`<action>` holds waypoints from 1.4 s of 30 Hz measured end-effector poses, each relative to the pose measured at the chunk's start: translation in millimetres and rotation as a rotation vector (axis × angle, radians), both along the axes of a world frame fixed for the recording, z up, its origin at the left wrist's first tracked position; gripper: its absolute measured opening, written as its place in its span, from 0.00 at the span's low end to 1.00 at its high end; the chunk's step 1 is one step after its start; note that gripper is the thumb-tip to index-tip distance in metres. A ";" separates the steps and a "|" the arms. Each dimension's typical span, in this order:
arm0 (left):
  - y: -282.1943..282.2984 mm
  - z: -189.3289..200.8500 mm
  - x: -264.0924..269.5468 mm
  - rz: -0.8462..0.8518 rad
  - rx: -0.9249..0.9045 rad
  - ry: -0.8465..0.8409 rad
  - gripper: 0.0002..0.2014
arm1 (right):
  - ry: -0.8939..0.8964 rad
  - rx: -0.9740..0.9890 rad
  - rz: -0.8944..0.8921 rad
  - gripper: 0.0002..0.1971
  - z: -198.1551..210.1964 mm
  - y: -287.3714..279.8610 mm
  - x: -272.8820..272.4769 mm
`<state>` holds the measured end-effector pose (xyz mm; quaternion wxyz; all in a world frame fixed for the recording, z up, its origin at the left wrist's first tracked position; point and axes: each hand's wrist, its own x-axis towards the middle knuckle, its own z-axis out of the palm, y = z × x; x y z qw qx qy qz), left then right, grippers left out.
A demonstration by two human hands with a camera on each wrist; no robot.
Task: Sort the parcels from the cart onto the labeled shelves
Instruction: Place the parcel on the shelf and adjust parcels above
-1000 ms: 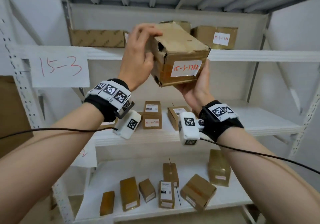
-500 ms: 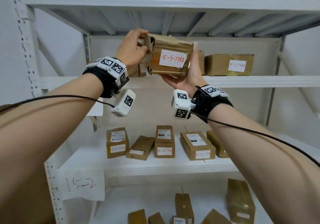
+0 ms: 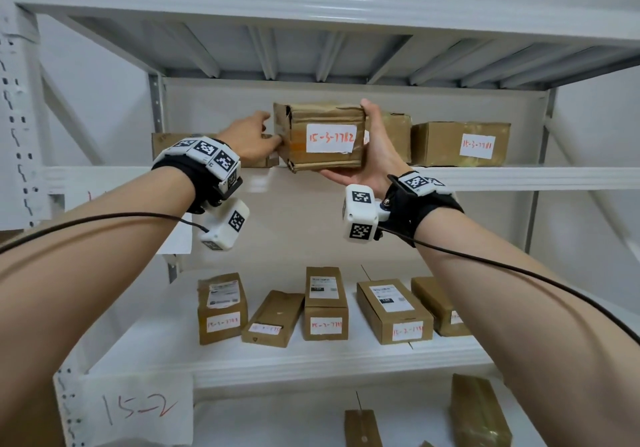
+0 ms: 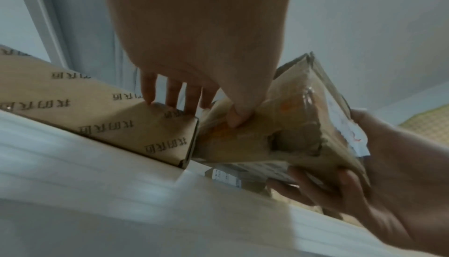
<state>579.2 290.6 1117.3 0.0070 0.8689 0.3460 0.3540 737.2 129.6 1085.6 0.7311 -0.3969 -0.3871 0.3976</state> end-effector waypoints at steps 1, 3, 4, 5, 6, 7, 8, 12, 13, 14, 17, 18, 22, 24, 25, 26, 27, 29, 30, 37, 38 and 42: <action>5.8 -2.6 -0.2 0.023 0.003 0.037 0.32 | 0.003 -0.013 -0.005 0.38 0.3 3.6 0.2; 13.0 -6.4 -0.5 0.073 0.056 0.087 0.32 | 0.008 -0.036 -0.024 0.38 1.3 9.6 0.7; 16.9 -6.7 -1.7 0.100 0.081 0.106 0.32 | 0.011 -0.049 -0.038 0.39 2.3 13.4 -0.2; 19.2 -6.6 -2.8 0.123 0.096 0.120 0.32 | 0.011 -0.059 -0.053 0.39 3.2 16.0 -0.7; 21.9 -6.2 -4.1 0.140 0.098 0.124 0.32 | 0.003 -0.064 -0.069 0.39 4.4 18.6 -1.4; 25.2 -5.0 -5.9 0.151 0.095 0.118 0.31 | -0.013 -0.067 -0.084 0.39 5.8 21.4 -3.4; 28.7 -3.6 -8.0 0.158 0.092 0.110 0.30 | -0.032 -0.070 -0.099 0.38 7.6 24.9 -5.4; 35.5 1.1 -21.2 0.155 0.092 0.104 0.23 | -0.109 -0.087 -0.139 0.30 13.5 36.6 -14.6; 37.0 2.0 -26.2 0.151 0.089 0.099 0.22 | -0.121 -0.095 -0.149 0.28 14.5 39.6 -16.8; 39.0 2.7 -31.8 0.145 0.083 0.092 0.23 | -0.124 -0.100 -0.161 0.27 15.2 43.5 -18.3; 44.8 4.9 -49.1 0.115 0.058 0.085 0.24 | -0.153 -0.113 -0.193 0.26 17.8 52.9 -21.3; 46.5 6.1 -55.1 0.104 0.043 0.086 0.23 | -0.163 -0.113 -0.203 0.27 19.1 56.4 -21.8; 53.5 10.1 -78.1 0.057 -0.006 0.050 0.21 | -0.204 -0.117 -0.210 0.27 23.9 67.6 -27.6; 57.3 11.0 -87.7 0.031 -0.026 0.025 0.22 | -0.211 -0.129 -0.201 0.29 26.0 74.4 -31.1; 58.9 10.9 -92.0 0.017 -0.038 0.020 0.22 | -0.209 -0.132 -0.198 0.29 26.8 78.3 -32.6; 60.6 10.6 -96.4 0.005 -0.048 0.020 0.22 | -0.210 -0.129 -0.198 0.29 27.9 81.3 -35.2; 62.4 10.1 -100.4 -0.007 -0.057 0.019 0.22 | -0.212 -0.130 -0.197 0.28 29.2 84.6 -37.3; 65.9 8.5 -107.7 -0.039 -0.067 -0.003 0.23 | -0.224 -0.130 -0.202 0.27 31.5 91.5 -42.2; 66.4 7.3 -110.4 -0.058 -0.066 -0.021 0.22 | -0.246 -0.140 -0.219 0.27 32.8 96.3 -43.7; 63.6 -0.2 -107.3 -0.077 0.037 -0.048 0.17 | -0.567 -0.309 -0.479 0.39 38.5 121.5 -45.3; 63.6 -0.8 -104.5 -0.067 0.044 -0.034 0.18 | -0.582 -0.308 -0.497 0.40 38.6 124.6 -44.3; 64.7 -1.3 -92.0 -0.037 0.022 0.044 0.33 | -0.562 -0.271 -0.555 0.39 37.6 137.5 -40.2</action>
